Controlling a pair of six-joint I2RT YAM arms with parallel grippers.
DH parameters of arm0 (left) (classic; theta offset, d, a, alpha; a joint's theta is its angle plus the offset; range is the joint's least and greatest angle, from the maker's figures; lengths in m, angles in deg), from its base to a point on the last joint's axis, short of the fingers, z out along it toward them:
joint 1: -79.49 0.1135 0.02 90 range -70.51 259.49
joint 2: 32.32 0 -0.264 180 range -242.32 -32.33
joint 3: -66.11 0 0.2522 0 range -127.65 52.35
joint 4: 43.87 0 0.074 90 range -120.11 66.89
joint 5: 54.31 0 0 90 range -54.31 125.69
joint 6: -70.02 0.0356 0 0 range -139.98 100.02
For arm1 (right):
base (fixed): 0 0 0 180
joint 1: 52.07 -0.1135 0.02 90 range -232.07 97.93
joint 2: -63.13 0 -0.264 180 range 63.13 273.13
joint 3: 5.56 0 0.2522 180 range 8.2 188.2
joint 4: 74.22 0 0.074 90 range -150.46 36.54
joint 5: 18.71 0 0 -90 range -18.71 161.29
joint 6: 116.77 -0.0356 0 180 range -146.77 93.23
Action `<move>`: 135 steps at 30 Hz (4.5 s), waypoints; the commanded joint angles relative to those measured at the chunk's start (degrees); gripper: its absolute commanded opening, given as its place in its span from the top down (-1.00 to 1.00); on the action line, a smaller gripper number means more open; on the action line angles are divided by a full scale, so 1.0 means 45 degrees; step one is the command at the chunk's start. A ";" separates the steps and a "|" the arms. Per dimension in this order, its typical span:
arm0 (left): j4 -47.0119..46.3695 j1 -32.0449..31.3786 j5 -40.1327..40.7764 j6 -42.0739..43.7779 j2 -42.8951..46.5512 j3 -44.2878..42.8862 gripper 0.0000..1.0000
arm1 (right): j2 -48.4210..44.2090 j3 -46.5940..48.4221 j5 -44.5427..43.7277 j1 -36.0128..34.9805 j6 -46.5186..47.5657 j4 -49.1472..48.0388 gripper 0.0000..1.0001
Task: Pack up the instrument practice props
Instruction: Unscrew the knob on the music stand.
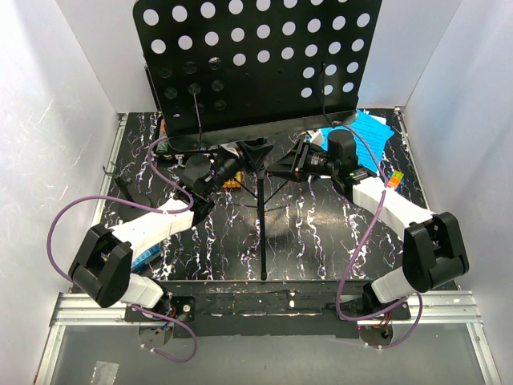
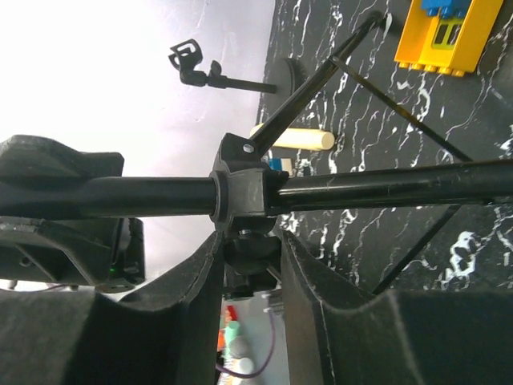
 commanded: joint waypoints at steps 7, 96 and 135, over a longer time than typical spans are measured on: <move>0.2920 -0.0705 -0.1029 -0.1732 -0.0625 0.0130 1.00 | -0.0424 0.0753 -0.2898 -0.0899 0.4958 0.1381 0.97; 0.2587 -0.0959 -0.1537 -0.1870 -0.0352 0.0540 1.00 | -0.0542 -0.0145 -0.0499 -0.0061 0.1995 -0.1059 -0.26; 0.3076 -0.0998 -0.1595 -0.2436 -0.0859 0.0442 1.00 | -0.3257 -0.1961 -0.8503 -0.4121 1.5857 -0.0257 0.97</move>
